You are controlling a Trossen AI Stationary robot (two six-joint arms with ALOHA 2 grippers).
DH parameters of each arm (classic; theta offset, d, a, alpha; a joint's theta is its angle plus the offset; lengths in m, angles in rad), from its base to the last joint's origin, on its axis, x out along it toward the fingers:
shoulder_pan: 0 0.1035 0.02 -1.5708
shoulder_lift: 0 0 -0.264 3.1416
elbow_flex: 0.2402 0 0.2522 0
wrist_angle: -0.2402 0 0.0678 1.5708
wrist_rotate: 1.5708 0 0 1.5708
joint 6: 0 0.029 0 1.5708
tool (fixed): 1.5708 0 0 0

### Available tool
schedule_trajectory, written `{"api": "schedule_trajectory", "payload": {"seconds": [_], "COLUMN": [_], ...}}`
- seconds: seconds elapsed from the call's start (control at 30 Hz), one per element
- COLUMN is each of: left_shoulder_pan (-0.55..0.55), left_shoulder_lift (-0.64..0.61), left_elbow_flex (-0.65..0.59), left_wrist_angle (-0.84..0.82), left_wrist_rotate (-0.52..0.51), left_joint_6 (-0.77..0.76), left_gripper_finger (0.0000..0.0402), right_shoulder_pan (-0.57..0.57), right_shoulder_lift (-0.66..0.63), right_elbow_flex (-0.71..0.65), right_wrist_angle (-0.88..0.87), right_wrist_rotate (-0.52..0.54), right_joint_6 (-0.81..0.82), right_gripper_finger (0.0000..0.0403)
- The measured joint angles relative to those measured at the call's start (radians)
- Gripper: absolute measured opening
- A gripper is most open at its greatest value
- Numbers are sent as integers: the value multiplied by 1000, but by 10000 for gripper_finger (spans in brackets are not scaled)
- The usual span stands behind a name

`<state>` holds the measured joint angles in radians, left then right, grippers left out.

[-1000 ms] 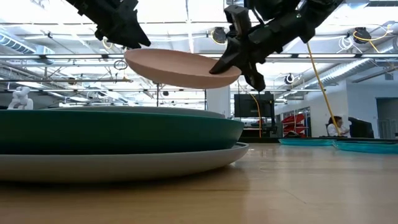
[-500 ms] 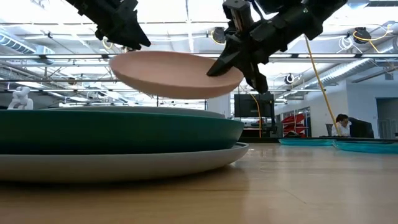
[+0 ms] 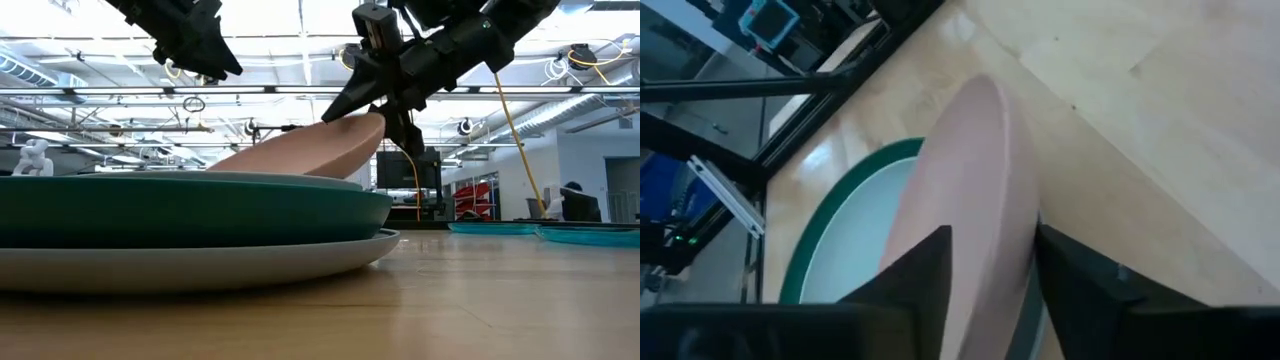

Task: Stack plastic plates
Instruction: Stack the light orange plate on top of the light blue plate, then stack the bottom blue plate on top of the light orange plate

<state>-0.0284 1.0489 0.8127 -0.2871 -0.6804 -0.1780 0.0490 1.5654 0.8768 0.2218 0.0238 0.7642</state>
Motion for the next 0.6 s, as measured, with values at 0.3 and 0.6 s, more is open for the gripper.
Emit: {"api": "schedule_trajectory", "payload": {"seconds": [0.3, 0.6], "left_shoulder_pan": [0, 0], "left_shoulder_lift": [0, 0], "left_elbow_flex": [0, 0], "left_wrist_angle": [0, 0], "left_wrist_rotate": [0, 0], "left_joint_6": [0, -1], "left_gripper_finger": [266, 267], "right_shoulder_pan": [18, 13], "right_shoulder_lift": [0, 0], "right_elbow_flex": [0, 0], "right_wrist_angle": [3, 10], "right_wrist_rotate": [-1, -1], "right_joint_6": [-2, -6], "right_gripper_finger": [171, 171]}}
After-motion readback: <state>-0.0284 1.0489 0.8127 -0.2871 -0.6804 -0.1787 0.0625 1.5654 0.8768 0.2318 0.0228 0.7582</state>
